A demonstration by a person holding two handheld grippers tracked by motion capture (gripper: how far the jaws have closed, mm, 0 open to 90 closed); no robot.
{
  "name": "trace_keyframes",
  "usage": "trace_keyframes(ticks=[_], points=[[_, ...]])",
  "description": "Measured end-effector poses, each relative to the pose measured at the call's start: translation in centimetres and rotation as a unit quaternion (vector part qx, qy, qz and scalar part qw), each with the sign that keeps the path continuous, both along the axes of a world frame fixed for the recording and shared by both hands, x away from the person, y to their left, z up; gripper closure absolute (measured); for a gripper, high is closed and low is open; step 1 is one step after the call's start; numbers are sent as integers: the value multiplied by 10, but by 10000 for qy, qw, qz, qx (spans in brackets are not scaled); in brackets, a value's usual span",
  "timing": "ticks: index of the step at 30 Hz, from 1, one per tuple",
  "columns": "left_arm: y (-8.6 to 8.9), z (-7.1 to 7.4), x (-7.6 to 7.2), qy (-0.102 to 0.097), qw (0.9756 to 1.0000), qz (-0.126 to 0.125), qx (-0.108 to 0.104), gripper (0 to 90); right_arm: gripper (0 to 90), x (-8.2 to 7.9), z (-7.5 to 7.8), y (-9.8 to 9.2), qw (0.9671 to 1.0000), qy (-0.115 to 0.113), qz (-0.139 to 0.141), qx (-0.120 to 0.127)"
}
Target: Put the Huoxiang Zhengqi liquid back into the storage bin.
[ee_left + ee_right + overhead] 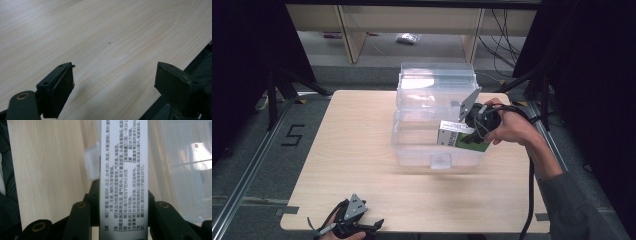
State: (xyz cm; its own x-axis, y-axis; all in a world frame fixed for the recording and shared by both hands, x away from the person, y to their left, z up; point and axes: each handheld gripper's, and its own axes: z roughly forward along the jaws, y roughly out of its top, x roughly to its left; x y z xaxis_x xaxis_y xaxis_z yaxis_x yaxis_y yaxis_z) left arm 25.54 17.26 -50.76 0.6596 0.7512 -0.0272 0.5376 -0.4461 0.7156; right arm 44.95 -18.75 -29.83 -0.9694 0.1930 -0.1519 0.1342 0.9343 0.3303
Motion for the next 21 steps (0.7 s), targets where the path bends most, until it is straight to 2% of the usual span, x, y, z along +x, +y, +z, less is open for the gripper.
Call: trace_keyframes(ticks=[1, 5, 6, 7, 8, 10, 11, 12, 13, 14, 15, 18, 19, 20, 21], points=[[0, 0, 0, 2, 10000, -15, 4, 150, 650, 4, -2, -1, 10000, 9, -89, -24], [0, 0, 0, 3, 10000, -4, 11, 150, 650, 11, -6, -2, 9999, 39, -126, -19], [0, 0, 0, 1, 10000, -3, 10, 150, 650, 15, -7, -3, 10000, 4, -47, -39], [0, 0, 0, -2, 10000, -7, 12, 150, 649, 18, -8, -4, 9999, 33, -137, -31], [-1, 0, 0, -17, 10000, 48, -82, 150, 650, 20, -9, -5, 9998, 94, -176, -35], [0, 0, 0, 13, 10000, -6, -4, 151, 650, 26, -12, -6, 9998, 85, -164, -43], [0, -1, 0, 23, 10000, 2, -22, 150, 649, 27, -14, -6, 9992, 175, -338, -105], [0, 0, 0, -5, 10000, -28, 19, 150, 650, 31, -15, -7, 9997, 123, -184, -81], [-1, -1, 0, -16, 10000, 46, -82, 150, 650, 35, -19, -7, 9992, 195, -340, -123], [-1, -1, 0, -12, 10000, 51, -82, 150, 650, 35, -19, -7, 9992, 195, -340, -123], [0, 0, 0, 3, 10000, -23, 23, 150, 650, 36, -20, -7, 9991, 198, -366, -123], [0, 0, 0, 0, 10000, -36, 24, 150, 650, 40, -25, -6, 9986, 243, -451, -149], [0, 0, 0, 1, 10000, -29, 18, 150, 650, 43, -26, -6, 9990, 151, -363, -194], [0, 0, 0, 2, 10000, -30, 16, 150, 649, 44, -28, -6, 9988, 149, -408, -242], [0, 0, 0, 7, 10000, -23, 12, 150, 649, 48, -30, -6, 9995, 106, -205, -211]])
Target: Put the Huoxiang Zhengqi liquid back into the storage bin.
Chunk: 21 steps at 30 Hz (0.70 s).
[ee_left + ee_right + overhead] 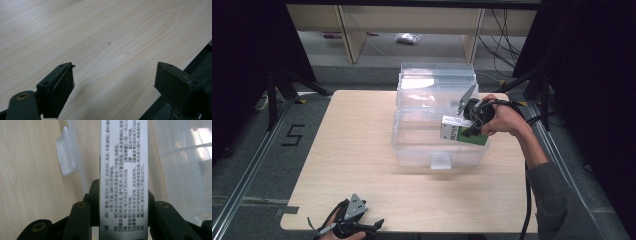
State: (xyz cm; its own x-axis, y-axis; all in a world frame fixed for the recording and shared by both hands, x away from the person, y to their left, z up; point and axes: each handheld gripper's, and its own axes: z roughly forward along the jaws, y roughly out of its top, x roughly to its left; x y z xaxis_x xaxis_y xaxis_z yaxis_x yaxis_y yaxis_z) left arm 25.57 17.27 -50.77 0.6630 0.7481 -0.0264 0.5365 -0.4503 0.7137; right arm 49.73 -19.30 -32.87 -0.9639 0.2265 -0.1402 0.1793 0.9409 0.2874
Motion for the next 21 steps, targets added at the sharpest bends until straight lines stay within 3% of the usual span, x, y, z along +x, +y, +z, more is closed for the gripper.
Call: trace_keyframes(ticks=[2, 4, 5, 7, 8, 9, 12, 13, 14, 16, 17, 18, 19, 21], points=[[0, -1, 1, -34, 10000, 7, 18, 150, 650, 0, -3, 0, 9998, 111, -180, -13], [-1, -1, 0, -38, 10000, 52, -51, 150, 649, 2, -8, 0, 9997, 130, -205, 28], [-1, -1, 0, -34, 10000, 43, -50, 150, 649, 5, -10, 0, 9999, 98, -113, -23], [0, 0, 0, -17, 10000, 24, -19, 150, 649, 5, -13, 1, 9995, 164, -245, -100], [0, 1, 0, 9, 10000, -23, 16, 151, 650, 8, -14, 0, 9997, 99, -182, -162], [0, 0, 0, -3, 10000, 8, -26, 150, 649, 8, -15, 1, 9995, 170, -255, -69], [0, 0, 0, 4, 10000, 2, -24, 150, 649, 11, -19, 2, 9998, 154, -141, -17], [0, 0, 0, -1, 10000, 8, -29, 150, 649, 10, -20, 2, 9995, 197, -260, -22], [0, 0, 0, -5, 10000, 7, -25, 150, 649, 13, -22, 2, 9998, 171, -105, -34], [0, 0, 0, -35, 10000, 41, -11, 150, 649, 13, -25, 1, 9997, 193, -174, -38], [-1, 0, -1, -12, 9999, 58, -108, 150, 649, 14, -26, 1, 9997, 205, -150, -46], [0, -1, 0, -30, 10000, 44, -25, 150, 649, 16, -27, 0, 9998, 150, -75, -138], [0, 0, 0, -40, 10000, 32, -8, 150, 649, 13, -28, 0, 9993, 264, -258, -76], [0, 0, 0, -36, 10000, 47, -15, 151, 649, 16, -30, -1, 9997, 203, -107, -32]])
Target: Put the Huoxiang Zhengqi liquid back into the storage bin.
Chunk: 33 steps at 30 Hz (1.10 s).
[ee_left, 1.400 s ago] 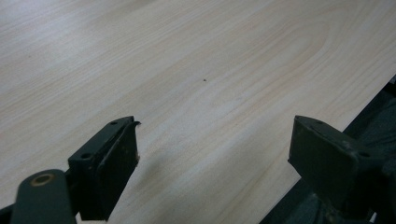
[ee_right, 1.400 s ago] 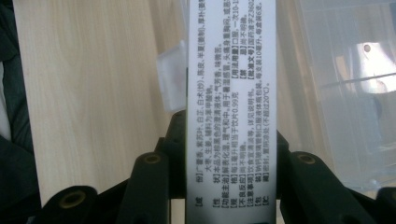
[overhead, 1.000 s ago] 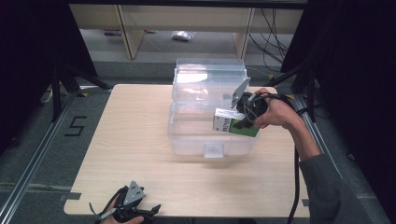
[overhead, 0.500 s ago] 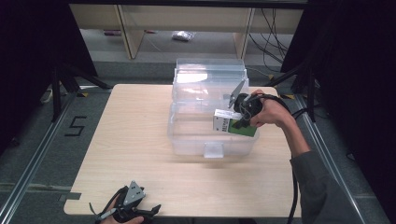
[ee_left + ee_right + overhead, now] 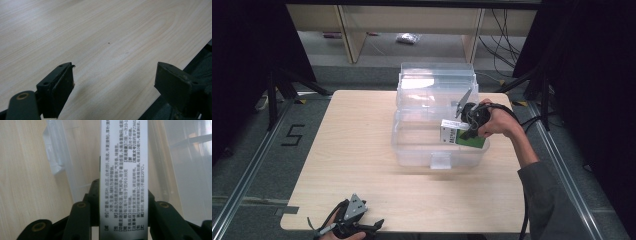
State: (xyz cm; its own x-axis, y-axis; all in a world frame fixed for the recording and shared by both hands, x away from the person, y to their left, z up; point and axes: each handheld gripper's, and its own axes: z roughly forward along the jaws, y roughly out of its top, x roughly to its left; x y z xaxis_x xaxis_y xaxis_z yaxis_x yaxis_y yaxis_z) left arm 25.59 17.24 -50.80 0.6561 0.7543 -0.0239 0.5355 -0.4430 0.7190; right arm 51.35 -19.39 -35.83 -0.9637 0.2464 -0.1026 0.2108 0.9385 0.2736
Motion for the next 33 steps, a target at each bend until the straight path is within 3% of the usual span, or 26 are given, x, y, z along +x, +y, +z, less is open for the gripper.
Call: trace_keyframes(ticks=[3, 4, 5, 7, 15, 17, 18, 19, 20, 21, 25, 26, 27, 28, 30, 31, 32, 33], points=[[0, 0, 0, 5, 10000, -5, 0, 150, 648, 0, -2, -1, 10000, 75, -53, 21], [0, 0, 0, -3, 10000, -5, 4, 150, 648, -3, -2, -1, 9995, 129, -281, -10], [0, 0, 0, 35, 10000, -15, -44, 150, 648, 1, -3, -2, 10000, 79, -55, 11], [0, 1, 0, 31, 10000, -60, 2, 151, 648, 1, -4, -3, 9998, 86, -155, -57], [0, 0, 0, 3, 10000, -35, 28, 150, 648, 1, -9, -5, 9999, 102, -43, -47], [-1, -1, 0, 43, 10000, -6, -67, 150, 648, 1, -12, -5, 9999, 88, -61, -36], [0, 0, 0, 20, 10000, -32, 13, 150, 648, 1, -13, -5, 9999, 118, -75, -38], [0, 0, 0, 15, 10000, -34, 25, 150, 648, 4, -14, -6, 9999, 29, 165, -24], [0, 0, 0, 46, 10000, -47, 0, 150, 647, 1, -15, -6, 9999, 142, -58, -66], [0, 0, 0, 28, 10000, -3, -26, 150, 647, 0, -15, -6, 9998, 154, -94, -95], [0, -1, 0, 43, 10000, -22, 32, 150, 647, 2, -19, -8, 9998, 171, 24, -22], [0, 0, 0, 31, 10000, -24, 37, 150, 647, 3, -20, -9, 9999, 100, 23, -115], [0, 0, 1, 8, 10000, -37, 42, 150, 647, 1, -21, -8, 9997, 178, -109, -97], [-1, -1, 0, 5, 10000, 12, -31, 150, 647, 3, -22, -9, 9998, 187, -43, -58], [1, 0, 1, 16, 10000, -44, 55, 150, 646, 3, -22, -9, 9998, 87, -7, -164], [0, 0, 1, 17, 10000, -42, 53, 151, 646, 4, -23, -8, 9998, 153, 18, -137], [0, 0, 0, 9, 10000, -29, 42, 151, 645, 5, -24, -7, 9997, 182, 101, -89], [-1, 0, 0, 1, 10000, 22, -58, 150, 645, 4, -24, -7, 9998, 162, -8, -99]])
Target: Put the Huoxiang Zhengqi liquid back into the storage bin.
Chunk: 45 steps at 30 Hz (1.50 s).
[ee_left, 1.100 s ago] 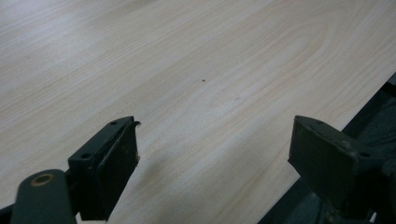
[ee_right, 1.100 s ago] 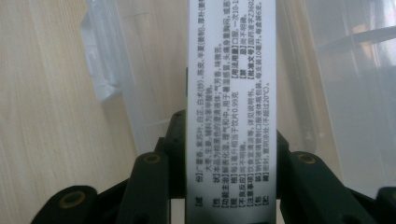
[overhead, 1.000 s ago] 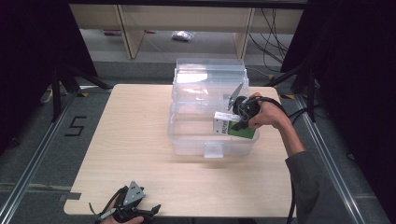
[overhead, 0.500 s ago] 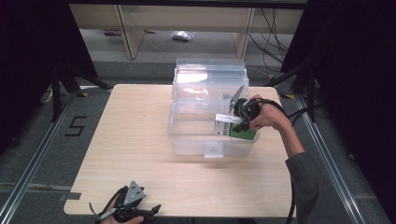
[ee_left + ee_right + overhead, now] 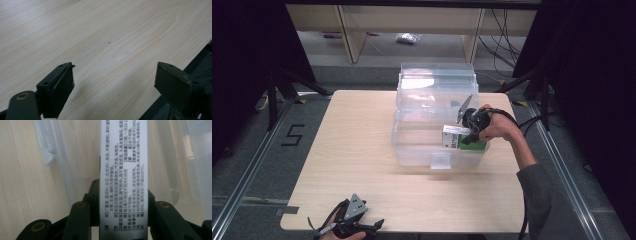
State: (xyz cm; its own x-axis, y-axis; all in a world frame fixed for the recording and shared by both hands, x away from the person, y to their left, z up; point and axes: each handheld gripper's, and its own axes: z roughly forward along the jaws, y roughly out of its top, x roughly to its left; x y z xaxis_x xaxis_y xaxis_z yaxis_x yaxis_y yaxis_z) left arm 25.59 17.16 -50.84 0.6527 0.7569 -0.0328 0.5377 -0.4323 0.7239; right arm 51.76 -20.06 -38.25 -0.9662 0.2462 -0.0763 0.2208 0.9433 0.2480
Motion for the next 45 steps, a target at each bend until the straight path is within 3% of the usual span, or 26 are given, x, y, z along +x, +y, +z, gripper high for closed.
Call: trace_keyframes(ticks=[1, 2, 5, 9, 13, 15, 16, 18, 25, 27, 29, 33, 35, 36, 37, 39, 40, 45], points=[[0, 0, 0, 13, 10000, -26, -3, 151, 646, 1, 0, -1, 9999, -28, 31, -105], [1, 1, 0, 29, 9999, -73, 66, 151, 645, 1, -1, -1, 9999, -25, -25, -129], [1, 0, 0, 26, 10000, -47, 16, 151, 644, 2, -3, 0, 9999, 22, 53, -150], [1, 0, 1, 0, 9999, -72, 93, 150, 644, 0, -6, 2, 9999, 112, -52, -74], [0, 0, 0, 34, 10000, -29, -2, 150, 643, 2, -13, -1, 9999, 148, 24, 17], [1, 0, 0, 12, 9999, -61, 101, 150, 642, 3, -16, -2, 9998, 112, 142, -33], [1, 0, 0, 13, 9999, -74, 119, 150, 642, 1, -16, -2, 9999, 159, 16, -41], [1, 0, 0, 10, 9999, -56, 103, 150, 640, 2, -18, -1, 9998, 181, 80, 19], [1, 0, 0, 30, 10000, -53, 39, 150, 638, -2, -19, 2, 9995, 230, -86, -183], [1, 0, 0, 2, 9999, -61, 92, 150, 638, 1, -20, 2, 9995, 169, 107, -249], [1, 0, 0, 45, 10000, -53, 14, 151, 638, 0, -20, 4, 9996, 229, 145, -118], [1, 0, 0, 4, 9999, -64, 95, 150, 636, 0, -21, 4, 9996, 218, 119, -146], [0, 0, 0, 37, 10000, -36, 3, 150, 635, 1, -21, 4, 9995, 247, 136, -137], [1, 1, 0, 27, 10000, -57, 43, 150, 635, 2, -21, 3, 9994, 159, 167, -242], [1, 0, 0, 1, 9999, -60, 93, 150, 634, 0, -21, 3, 9992, 182, 27, -358], [1, 0, 0, 11, 10000, -44, 67, 150, 632, 2, -21, 2, 9990, 152, 169, -379], [1, 1, 0, 44, 10000, -65, 56, 150, 632, 0, -21, 2, 9990, 194, 56, -394], [1, 0, 0, 22, 10000, -17, 18, 150, 622, -1, -21, 2, 9987, 186, 115, -456]])
